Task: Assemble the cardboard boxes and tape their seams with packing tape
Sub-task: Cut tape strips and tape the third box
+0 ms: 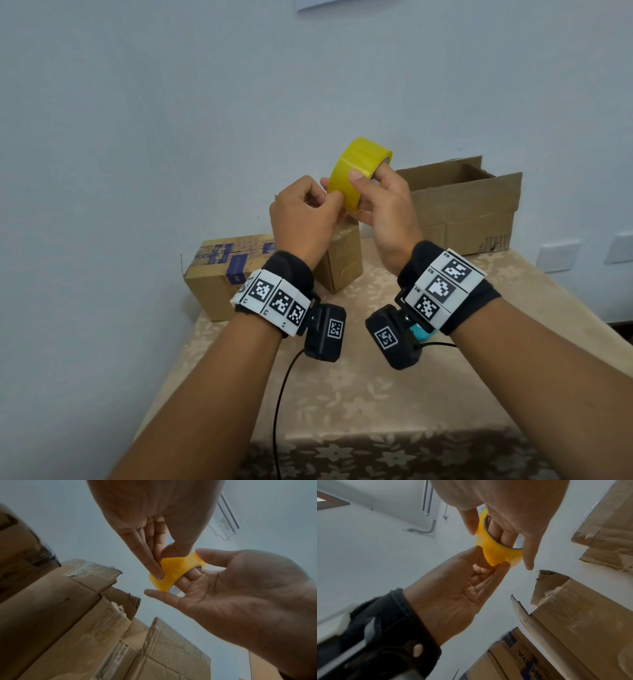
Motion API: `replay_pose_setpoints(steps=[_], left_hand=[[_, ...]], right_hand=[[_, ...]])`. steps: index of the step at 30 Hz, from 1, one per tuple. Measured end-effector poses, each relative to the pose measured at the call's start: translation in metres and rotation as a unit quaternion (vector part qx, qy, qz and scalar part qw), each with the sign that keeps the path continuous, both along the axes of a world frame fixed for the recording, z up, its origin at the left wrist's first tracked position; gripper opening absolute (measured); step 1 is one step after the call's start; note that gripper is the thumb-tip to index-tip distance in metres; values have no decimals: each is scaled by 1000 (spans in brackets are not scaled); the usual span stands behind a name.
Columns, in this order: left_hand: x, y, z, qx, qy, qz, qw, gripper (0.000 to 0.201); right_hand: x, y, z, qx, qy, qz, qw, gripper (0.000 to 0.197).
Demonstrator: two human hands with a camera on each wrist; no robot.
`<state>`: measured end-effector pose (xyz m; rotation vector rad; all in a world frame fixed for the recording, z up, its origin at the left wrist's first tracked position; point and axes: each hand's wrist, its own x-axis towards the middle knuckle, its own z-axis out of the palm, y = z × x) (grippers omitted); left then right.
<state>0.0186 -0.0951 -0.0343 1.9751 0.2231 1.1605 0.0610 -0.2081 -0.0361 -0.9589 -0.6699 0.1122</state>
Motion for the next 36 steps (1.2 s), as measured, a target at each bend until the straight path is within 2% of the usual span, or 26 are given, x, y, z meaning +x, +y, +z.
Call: replay_pose_setpoints(steps=[4, 9, 14, 19, 22, 25, 32, 36], left_hand=[[2, 2, -2, 0, 1, -9, 1000, 21], [4, 4, -5, 44, 16, -13, 999, 21], [4, -2, -11, 78, 36, -36, 996, 16], [5, -8, -12, 157, 28, -8, 987, 28], [7, -5, -13, 177, 21, -19, 984, 32], [10, 3, -14, 179, 9, -32, 983, 32], [8, 5, -10, 261, -11, -2, 965, 23], [7, 5, -10, 235, -20, -11, 972, 19]], right_hand=[[4, -2, 2, -35, 0, -16, 999, 27], [-1, 0, 4, -89, -19, -49, 995, 38], [4, -11, 8, -35, 24, -33, 999, 26], [6, -8, 8, 14, 28, -34, 999, 23], [7, -9, 11, 10, 28, -35, 999, 23], [6, -11, 12, -6, 27, -37, 999, 31], [6, -11, 13, -11, 31, -41, 999, 31], [6, -9, 11, 1, 25, -42, 999, 29]])
